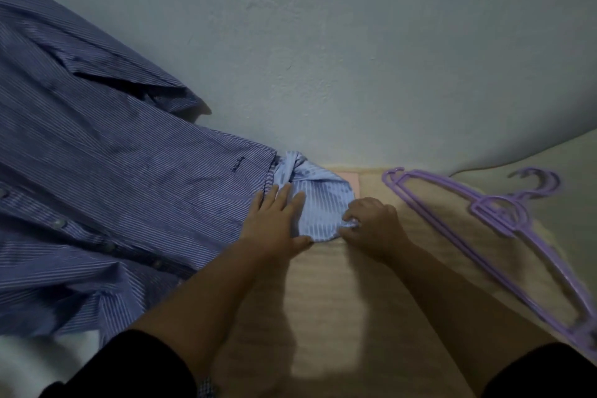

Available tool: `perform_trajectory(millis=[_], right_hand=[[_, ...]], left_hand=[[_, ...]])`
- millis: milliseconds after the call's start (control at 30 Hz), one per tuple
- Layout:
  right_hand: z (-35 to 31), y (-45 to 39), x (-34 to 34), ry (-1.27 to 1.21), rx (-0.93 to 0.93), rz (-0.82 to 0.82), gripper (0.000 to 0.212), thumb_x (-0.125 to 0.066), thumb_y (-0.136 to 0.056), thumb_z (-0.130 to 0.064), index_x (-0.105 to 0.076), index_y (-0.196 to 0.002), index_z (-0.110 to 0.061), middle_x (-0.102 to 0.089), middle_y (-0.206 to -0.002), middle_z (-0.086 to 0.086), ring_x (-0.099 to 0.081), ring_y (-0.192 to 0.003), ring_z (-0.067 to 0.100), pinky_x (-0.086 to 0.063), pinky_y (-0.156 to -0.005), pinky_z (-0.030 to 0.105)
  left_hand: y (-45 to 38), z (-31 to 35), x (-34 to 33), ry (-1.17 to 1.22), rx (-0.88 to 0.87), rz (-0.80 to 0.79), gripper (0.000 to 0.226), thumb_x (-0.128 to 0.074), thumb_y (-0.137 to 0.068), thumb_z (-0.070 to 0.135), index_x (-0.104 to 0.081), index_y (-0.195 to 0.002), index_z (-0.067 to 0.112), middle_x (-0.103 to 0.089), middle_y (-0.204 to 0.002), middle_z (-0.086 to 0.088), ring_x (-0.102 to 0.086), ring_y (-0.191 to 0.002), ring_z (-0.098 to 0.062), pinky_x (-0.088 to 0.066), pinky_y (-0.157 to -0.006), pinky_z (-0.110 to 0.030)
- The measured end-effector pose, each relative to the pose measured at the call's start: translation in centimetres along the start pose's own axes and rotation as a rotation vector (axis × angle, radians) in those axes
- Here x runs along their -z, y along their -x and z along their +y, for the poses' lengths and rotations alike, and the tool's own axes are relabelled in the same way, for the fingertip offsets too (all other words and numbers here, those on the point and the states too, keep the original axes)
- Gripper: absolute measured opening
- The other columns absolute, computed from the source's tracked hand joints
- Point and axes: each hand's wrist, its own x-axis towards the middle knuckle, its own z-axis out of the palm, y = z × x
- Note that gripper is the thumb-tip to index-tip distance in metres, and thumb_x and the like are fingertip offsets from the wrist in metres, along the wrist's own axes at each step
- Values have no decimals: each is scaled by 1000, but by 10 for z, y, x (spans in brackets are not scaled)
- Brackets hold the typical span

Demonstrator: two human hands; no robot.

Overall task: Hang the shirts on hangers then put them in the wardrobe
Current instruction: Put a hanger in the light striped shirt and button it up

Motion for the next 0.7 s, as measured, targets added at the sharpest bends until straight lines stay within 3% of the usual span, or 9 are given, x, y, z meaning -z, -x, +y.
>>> perform_trajectory(millis=[167, 233, 300, 333, 433, 500, 567, 633, 700], right_hand=[[-17, -36, -19, -97, -25, 221, 60, -57, -67, -54, -67, -107, -11, -65, -115, 13, -63, -104, 30, -53, -79, 42], [-23, -49, -23, -140, -194, 114, 89, -62, -68, -64, -41, -141, -17, -36, -148, 12, -38, -135, 28, -39, -100, 49], [-25, -60, -26, -239, -307, -95, 114, -71, -65, -66, -6, -151, -29, -7, -159, 4, -12, -145, 21, -24, -109, 50], [-27, -63, -27, -287, -299, -177, 118, -74, -65, -62, 2, -150, -32, -6, -159, 2, -9, -146, 19, -22, -110, 48], [-28, -64, -39, -374, -192, -294, 93, -75, -78, -37, -17, -150, -27, -32, -151, 6, -31, -137, 22, -28, -103, 26], [-25, -59, -49, -348, -124, -198, 57, -66, -87, -19, -45, -139, -12, -50, -137, 15, -48, -125, 29, -33, -100, 26], [-18, -53, -53, -298, -45, 5, 32, -61, -79, -9, -68, -109, 1, -67, -106, 23, -67, -96, 35, -44, -88, 28], [-9, -44, -50, -226, 69, 54, 24, -59, -64, -8, -74, -79, 2, -71, -76, 19, -70, -64, 31, -47, -68, 26], [-4, -32, -35, -121, 124, 75, 24, -50, -58, -9, -73, -65, -5, -69, -62, 11, -65, -50, 25, -45, -51, 25]], left_hand=[[-10, -22, -6, 29, 55, 16, 100, -38, -82, 79, 13, -152, 28, 16, -161, 0, 15, -147, -20, 11, -117, -43], [-14, -31, -9, 15, 65, 20, 103, -34, -79, 83, 13, -152, 28, 15, -161, 0, 15, -147, -20, 11, -117, -43], [-17, -37, -12, 14, 65, 22, 104, -33, -77, 85, 13, -152, 28, 15, -161, 1, 14, -147, -19, 12, -117, -42], [-18, -39, -14, 12, 61, 20, 106, -30, -75, 87, 13, -151, 28, 15, -161, 1, 14, -147, -19, 13, -116, -42], [-20, -42, -21, 9, 50, 21, 112, -10, -62, 91, 13, -151, 28, 13, -161, 0, 13, -148, -20, 13, -116, -42], [-19, -41, -24, 33, 48, 11, 113, -7, -59, 90, 10, -152, 28, 11, -161, 0, 12, -148, -21, 12, -117, -42], [-16, -37, -24, 44, 47, 14, 112, -8, -61, 90, 6, -153, 29, 8, -162, 0, 10, -148, -22, 10, -117, -42], [-11, -32, -22, 47, 51, 12, 109, -17, -66, 91, 5, -153, 30, 7, -162, 0, 9, -148, -22, 9, -117, -41], [-4, -24, -17, 56, 57, -6, 103, -31, -75, 87, 5, -153, 31, 8, -162, 0, 10, -148, -22, 9, -117, -41]])
